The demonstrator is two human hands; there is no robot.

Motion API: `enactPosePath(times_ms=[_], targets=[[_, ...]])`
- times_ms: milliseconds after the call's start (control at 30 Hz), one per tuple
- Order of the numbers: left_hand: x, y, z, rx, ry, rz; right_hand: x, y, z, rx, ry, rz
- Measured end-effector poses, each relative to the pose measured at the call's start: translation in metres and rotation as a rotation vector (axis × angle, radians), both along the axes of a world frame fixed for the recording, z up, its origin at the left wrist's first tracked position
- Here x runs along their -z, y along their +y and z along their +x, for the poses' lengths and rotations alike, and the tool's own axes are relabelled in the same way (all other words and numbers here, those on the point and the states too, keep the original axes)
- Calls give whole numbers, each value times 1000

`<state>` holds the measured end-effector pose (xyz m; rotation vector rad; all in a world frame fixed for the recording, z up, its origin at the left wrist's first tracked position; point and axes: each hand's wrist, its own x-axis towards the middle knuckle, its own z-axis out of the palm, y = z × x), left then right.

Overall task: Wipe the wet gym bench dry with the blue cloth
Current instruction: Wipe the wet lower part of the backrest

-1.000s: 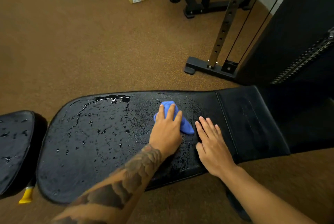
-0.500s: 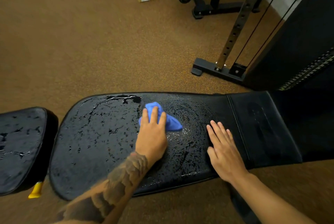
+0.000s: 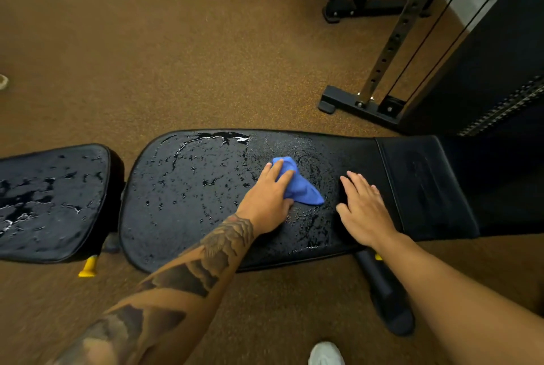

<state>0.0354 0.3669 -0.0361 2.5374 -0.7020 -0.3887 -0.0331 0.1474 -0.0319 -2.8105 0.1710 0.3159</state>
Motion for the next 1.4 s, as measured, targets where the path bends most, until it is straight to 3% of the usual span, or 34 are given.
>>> enactPosePath(times_ms=[267,533,900,1200,1400], targets=[[-10,21,5,30,-3,-116,-12,79,35,-252,-188,171],[-4,90,-9,-37,-59,-105,8,119,38,-151,-71,93],[2,133,-38,-107,-111,1,11,124,36,-67,-91,138],[16,150,-82,-117,-165,285,19,117,37,-134,-147,107],[21,139,-82,-187,-184,342,23,118,33,-138,-191,87]])
